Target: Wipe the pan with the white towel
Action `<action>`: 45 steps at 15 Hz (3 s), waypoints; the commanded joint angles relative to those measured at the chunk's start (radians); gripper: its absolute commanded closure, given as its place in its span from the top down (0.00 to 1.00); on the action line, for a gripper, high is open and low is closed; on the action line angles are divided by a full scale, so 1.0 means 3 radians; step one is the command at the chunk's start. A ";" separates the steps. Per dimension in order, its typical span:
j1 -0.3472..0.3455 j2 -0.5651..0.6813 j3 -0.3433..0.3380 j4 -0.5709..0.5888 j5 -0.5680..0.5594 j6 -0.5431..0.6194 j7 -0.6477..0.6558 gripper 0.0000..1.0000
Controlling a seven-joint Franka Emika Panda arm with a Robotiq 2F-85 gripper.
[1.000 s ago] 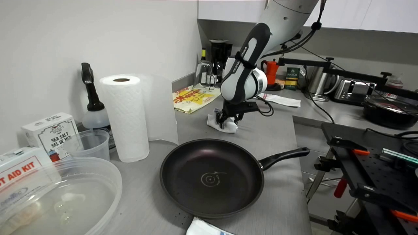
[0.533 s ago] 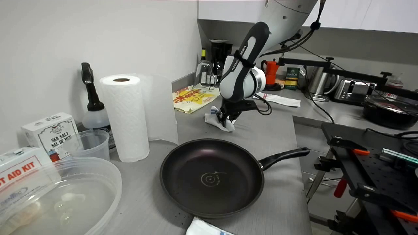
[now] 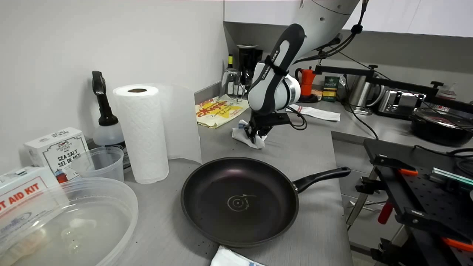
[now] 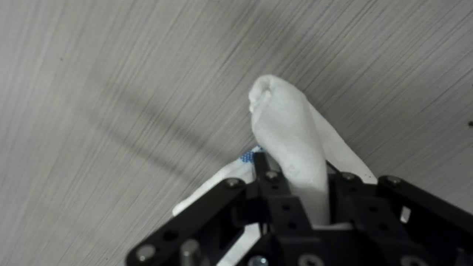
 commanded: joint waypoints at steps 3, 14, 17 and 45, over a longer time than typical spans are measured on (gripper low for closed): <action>-0.0055 -0.0070 0.0086 0.0001 0.0085 -0.0072 -0.0056 0.38; -0.0088 -0.0173 0.0156 -0.0067 0.0104 -0.0059 -0.0094 0.04; -0.0112 -0.0262 0.0200 -0.0122 0.0107 -0.0082 -0.0128 0.04; 0.0924 -0.2199 0.0620 -0.2600 -0.0034 0.0191 -0.0319 0.04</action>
